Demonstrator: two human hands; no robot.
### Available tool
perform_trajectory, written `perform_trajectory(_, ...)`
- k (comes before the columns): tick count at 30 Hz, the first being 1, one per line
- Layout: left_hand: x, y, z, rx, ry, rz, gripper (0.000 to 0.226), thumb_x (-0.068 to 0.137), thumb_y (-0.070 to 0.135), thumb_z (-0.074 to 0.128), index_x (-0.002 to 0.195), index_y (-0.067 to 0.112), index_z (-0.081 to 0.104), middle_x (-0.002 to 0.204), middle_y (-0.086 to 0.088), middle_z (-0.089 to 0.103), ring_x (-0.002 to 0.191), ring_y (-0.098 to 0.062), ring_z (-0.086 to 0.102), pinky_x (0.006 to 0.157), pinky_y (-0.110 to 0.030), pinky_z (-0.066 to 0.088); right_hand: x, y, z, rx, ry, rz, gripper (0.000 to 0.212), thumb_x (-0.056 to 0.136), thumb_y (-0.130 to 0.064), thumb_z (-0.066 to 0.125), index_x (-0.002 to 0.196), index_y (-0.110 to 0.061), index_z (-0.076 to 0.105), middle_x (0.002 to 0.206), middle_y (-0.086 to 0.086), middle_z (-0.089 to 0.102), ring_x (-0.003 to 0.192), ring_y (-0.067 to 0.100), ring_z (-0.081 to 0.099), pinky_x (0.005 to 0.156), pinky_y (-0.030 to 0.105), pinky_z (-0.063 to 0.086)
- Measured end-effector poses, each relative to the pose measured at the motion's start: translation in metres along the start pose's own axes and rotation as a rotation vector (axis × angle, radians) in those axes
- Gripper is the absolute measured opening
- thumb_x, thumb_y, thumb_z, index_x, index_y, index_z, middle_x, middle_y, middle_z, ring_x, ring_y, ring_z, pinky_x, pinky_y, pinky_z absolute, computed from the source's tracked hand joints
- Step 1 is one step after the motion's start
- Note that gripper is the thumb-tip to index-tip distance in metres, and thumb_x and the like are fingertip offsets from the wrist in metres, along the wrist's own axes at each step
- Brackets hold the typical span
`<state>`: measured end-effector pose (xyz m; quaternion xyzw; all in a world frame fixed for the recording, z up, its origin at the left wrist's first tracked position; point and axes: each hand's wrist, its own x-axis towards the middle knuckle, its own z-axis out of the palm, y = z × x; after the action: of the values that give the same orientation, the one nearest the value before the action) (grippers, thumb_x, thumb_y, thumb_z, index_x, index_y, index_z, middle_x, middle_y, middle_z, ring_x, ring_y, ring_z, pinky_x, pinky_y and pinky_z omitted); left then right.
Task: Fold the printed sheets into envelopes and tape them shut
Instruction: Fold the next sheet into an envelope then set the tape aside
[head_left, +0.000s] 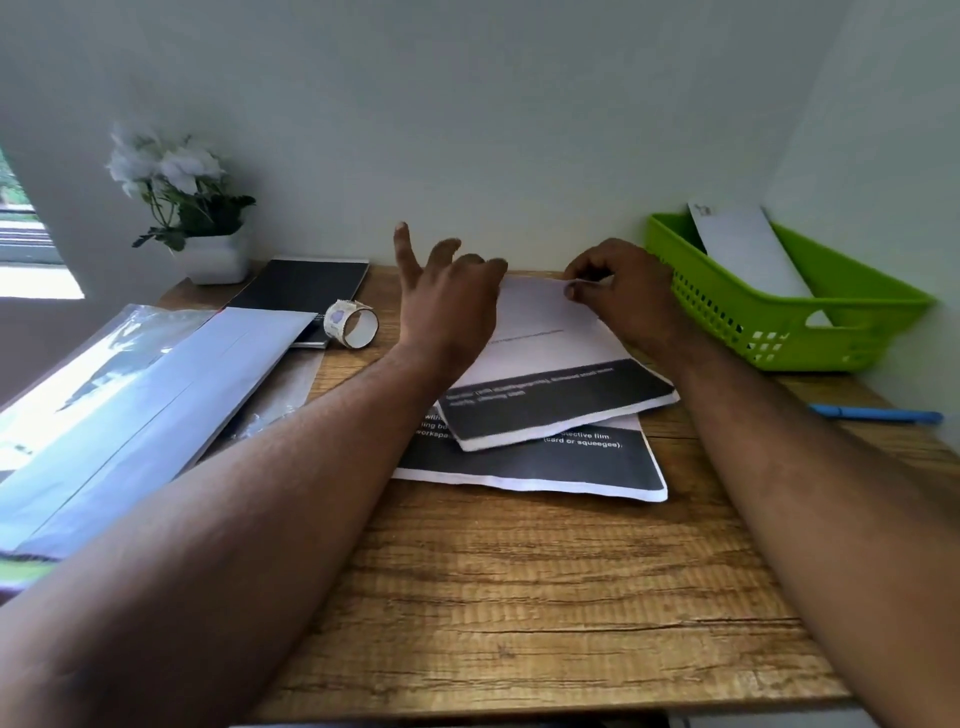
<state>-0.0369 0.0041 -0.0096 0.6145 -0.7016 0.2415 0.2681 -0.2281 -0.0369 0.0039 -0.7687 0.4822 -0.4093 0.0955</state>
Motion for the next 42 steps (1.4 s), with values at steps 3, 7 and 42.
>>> perform_trajectory(3,0.001,0.002,0.005,0.018,0.041,0.034,0.023,0.087,0.006,0.055,0.089,0.021,0.073,0.083,-0.001,0.071,0.093,-0.026,0.064,0.115,-0.055,0.009,-0.005,-0.001,-0.003,-0.181,-0.053,-0.068,0.02,0.075,-0.018,0.07,0.077,-0.036,0.062,0.095,-0.007,0.064,0.097,0.017,0.063,0.097,0.052,0.036)
perform_trajectory(7,0.0,0.009,0.003,-0.02,-0.075,0.061,0.021,0.082,0.003,0.053,0.083,0.017,0.068,0.089,-0.005,0.07,0.084,-0.03,0.064,0.096,-0.037,0.037,-0.007,0.004,-0.001,-0.291,-0.114,-0.055,0.017,0.074,-0.012,0.065,0.081,-0.028,0.065,0.095,-0.003,0.071,0.099,0.02,0.064,0.093,0.039,0.042)
perform_trajectory(42,0.004,0.007,0.031,-0.183,-0.741,-0.085,0.059,0.098,0.031,0.025,0.155,0.022,0.011,0.163,0.003,0.01,0.15,-0.021,0.007,0.119,-0.05,0.007,-0.007,-0.013,0.058,-0.262,-0.422,0.117,0.029,0.097,-0.024,0.038,0.117,-0.019,0.059,0.125,0.009,0.061,0.117,0.03,0.054,0.099,0.044,0.042)
